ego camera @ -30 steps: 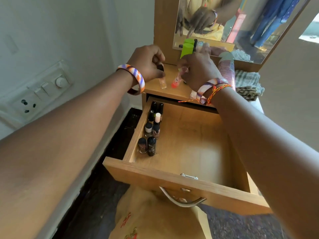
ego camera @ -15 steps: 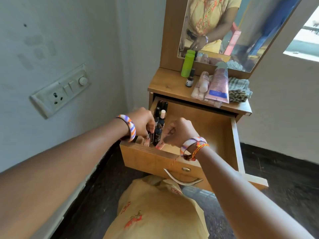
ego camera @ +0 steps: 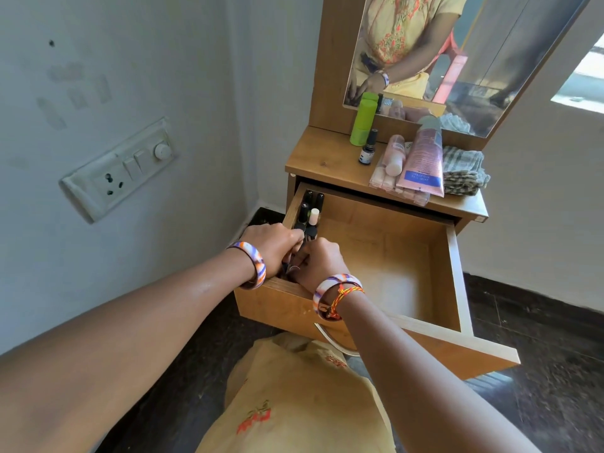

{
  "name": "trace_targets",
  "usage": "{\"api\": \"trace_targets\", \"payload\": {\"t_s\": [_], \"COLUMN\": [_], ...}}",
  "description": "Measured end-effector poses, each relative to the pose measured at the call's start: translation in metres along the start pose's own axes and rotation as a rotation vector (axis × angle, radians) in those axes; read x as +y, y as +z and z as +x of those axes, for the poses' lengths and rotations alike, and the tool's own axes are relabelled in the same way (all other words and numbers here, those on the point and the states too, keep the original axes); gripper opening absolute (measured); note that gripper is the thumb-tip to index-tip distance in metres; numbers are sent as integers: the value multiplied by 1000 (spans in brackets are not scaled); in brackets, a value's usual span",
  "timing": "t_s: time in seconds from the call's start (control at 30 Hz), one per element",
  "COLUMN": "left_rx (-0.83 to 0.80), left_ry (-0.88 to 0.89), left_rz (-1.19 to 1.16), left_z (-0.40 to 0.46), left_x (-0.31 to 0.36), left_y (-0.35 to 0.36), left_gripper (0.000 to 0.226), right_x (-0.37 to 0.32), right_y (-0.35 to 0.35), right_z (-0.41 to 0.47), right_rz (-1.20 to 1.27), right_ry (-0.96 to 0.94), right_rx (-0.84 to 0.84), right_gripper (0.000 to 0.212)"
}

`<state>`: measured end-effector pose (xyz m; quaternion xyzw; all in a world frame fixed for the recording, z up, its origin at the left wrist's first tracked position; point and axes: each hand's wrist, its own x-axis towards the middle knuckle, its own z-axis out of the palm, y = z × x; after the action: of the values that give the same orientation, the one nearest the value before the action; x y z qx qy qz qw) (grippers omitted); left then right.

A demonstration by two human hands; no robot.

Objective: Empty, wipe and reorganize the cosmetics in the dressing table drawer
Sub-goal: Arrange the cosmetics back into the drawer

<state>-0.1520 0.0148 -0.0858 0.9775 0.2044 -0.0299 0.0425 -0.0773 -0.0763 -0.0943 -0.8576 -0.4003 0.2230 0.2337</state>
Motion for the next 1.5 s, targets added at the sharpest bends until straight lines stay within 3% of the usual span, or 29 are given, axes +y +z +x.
{"api": "trace_targets", "payload": {"t_s": [0.47, 0.77, 1.03, 1.2, 1.5], "left_rx": [-48, -110, -226, -144, -90], "left_ry": [26, 24, -4, -51, -72], "left_rz": [117, 41, -161, -259, -250], "left_z": [7, 9, 15, 21, 27], "left_x": [-1, -5, -14, -23, -18], "left_y": [5, 2, -26, -37, -31], "left_gripper": [29, 25, 36, 28, 22], "right_x": [2, 5, 16, 25, 23], "right_y": [2, -8, -42, -49, -34], "right_z": [1, -5, -6, -1, 6], "right_rz": [118, 178, 200, 179, 159], "right_ry": [37, 57, 111, 137, 61], "right_rx": [-17, -37, -67, -8, 5], "right_gripper": [24, 18, 30, 14, 27]}}
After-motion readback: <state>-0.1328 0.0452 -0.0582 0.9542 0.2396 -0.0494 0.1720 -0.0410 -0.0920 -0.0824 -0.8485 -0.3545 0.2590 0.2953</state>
